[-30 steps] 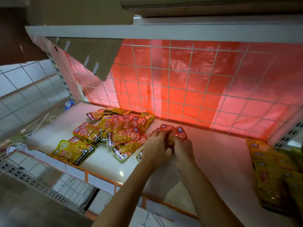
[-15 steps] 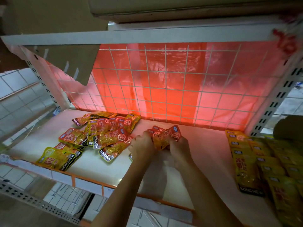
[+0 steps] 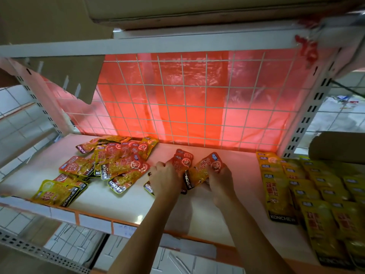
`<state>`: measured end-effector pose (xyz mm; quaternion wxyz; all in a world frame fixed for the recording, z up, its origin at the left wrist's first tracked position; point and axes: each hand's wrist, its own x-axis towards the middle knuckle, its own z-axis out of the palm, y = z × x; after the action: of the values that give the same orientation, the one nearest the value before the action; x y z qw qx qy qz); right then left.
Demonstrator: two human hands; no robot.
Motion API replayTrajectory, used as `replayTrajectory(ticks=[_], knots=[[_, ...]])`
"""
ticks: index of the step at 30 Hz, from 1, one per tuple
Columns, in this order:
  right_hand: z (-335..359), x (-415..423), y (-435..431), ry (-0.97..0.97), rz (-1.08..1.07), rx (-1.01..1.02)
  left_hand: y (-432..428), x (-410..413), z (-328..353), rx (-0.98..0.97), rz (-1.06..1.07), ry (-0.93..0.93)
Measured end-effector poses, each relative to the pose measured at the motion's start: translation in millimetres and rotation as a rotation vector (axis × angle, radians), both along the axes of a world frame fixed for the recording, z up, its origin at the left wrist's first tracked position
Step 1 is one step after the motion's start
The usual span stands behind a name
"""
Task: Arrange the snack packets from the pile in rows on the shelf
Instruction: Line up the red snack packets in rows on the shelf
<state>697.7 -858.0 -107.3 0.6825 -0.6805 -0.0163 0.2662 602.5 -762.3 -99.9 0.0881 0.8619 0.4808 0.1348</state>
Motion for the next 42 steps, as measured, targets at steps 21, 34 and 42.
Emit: replayTrajectory(ticks=[21, 34, 42], knots=[[23, 70, -135, -0.167, -0.176, 0.057, -130, 92, 22, -0.600, -0.101, -0.752], [36, 149, -280, -0.177, -0.114, -0.015, -269, 177, 27, -0.790, -0.226, -0.857], [34, 186, -368, -0.358, -0.172, -0.132, -350, 222, 18, -0.765, -0.293, -0.751]])
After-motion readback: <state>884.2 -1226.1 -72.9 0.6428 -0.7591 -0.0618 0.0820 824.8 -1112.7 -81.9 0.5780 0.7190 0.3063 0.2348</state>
